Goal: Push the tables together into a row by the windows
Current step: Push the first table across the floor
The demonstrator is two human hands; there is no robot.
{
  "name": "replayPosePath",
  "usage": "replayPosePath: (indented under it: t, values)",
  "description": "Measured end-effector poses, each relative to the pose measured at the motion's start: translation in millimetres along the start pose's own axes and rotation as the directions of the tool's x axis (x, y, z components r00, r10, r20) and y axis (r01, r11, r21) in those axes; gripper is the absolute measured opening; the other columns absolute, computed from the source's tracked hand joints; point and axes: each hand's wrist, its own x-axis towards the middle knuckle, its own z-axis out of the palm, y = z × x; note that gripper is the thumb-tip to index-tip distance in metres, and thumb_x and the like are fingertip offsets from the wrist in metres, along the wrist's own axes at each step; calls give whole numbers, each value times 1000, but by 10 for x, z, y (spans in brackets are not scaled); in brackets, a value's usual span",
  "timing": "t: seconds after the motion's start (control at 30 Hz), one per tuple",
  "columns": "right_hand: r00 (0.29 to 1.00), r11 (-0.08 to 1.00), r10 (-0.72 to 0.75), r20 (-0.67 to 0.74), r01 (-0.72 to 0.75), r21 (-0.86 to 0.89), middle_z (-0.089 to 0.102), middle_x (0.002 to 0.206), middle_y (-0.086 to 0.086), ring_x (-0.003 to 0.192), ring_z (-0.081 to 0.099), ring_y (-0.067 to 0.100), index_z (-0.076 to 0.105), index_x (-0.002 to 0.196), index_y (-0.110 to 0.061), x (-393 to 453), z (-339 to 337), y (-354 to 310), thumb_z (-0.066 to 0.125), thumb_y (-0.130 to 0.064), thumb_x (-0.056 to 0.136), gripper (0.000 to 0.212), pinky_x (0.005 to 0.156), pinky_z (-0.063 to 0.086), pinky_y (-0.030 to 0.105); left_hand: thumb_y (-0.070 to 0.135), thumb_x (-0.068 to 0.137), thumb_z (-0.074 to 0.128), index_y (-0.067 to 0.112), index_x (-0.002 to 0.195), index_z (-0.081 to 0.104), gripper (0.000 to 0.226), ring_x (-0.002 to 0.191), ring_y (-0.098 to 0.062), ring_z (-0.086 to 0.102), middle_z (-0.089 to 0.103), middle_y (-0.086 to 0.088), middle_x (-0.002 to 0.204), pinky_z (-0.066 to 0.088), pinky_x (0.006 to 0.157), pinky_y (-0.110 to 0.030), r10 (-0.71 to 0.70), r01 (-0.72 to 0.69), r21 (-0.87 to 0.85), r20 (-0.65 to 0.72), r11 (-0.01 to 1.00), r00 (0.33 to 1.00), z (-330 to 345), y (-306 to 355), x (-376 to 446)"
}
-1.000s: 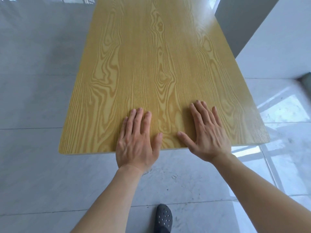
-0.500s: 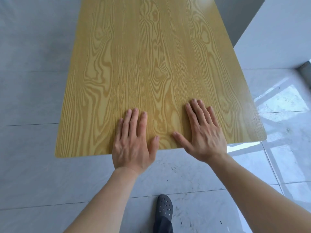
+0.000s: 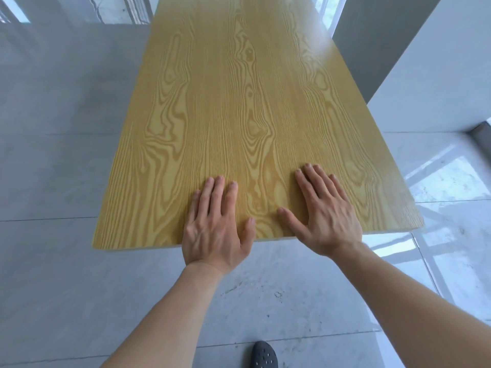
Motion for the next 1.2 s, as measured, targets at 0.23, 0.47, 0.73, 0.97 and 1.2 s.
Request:
replayPosePath:
  t: [0.23, 0.47, 0.73, 0.97, 1.2]
  values:
    - [999, 999, 29, -20, -28, 15, 19, 172, 3, 160, 7, 17, 26, 162, -17, 360, 55, -36, 24, -80, 95, 93, 129, 11, 45, 58, 96, 32, 12, 158, 36, 77, 157, -29, 21, 31, -14, 167, 19, 127, -50, 6, -6, 8, -14, 1000, 1000, 44, -155, 360]
    - [998, 999, 32, -48, -31, 27, 20, 171, 2, 160, 7, 16, 27, 162, -18, 620, 84, -60, 24, -80, 95, 92, 130, 10, 43, 57, 95, 32, 12, 156, 40, 76, 157, -27, 23, 34, -13, 166, 21, 126, -50, 23, -23, -12, -38, 1000, 999, 66, -263, 624]
    - [996, 999, 33, -79, -32, 23, 24, 170, 4, 159, 12, 19, 30, 161, -14, 1141, 167, -12, 26, -79, 95, 93, 129, 13, 44, 57, 95, 34, 13, 155, 41, 75, 156, -27, 25, 37, -12, 164, 23, 126, -49, 25, -26, -8, -71, 1000, 997, 162, -405, 1157]
    - [993, 999, 44, -108, -42, 23, 28, 169, 6, 159, 17, 21, 32, 159, -11, 1713, 239, 75, 25, -80, 93, 96, 129, 15, 44, 56, 94, 34, 13, 153, 44, 74, 154, -28, 29, 40, -12, 162, 26, 125, -49, 25, -26, -16, -98, 1000, 995, 268, -489, 1731]
    - [992, 999, 45, -114, -45, 7, 29, 168, 7, 158, 18, 21, 33, 159, -11, 2109, 278, 164, 27, -80, 94, 95, 129, 15, 43, 56, 94, 34, 13, 153, 45, 74, 154, -28, 31, 42, -13, 161, 27, 124, -49, 17, -19, -13, -114, 1000, 993, 340, -531, 2125]
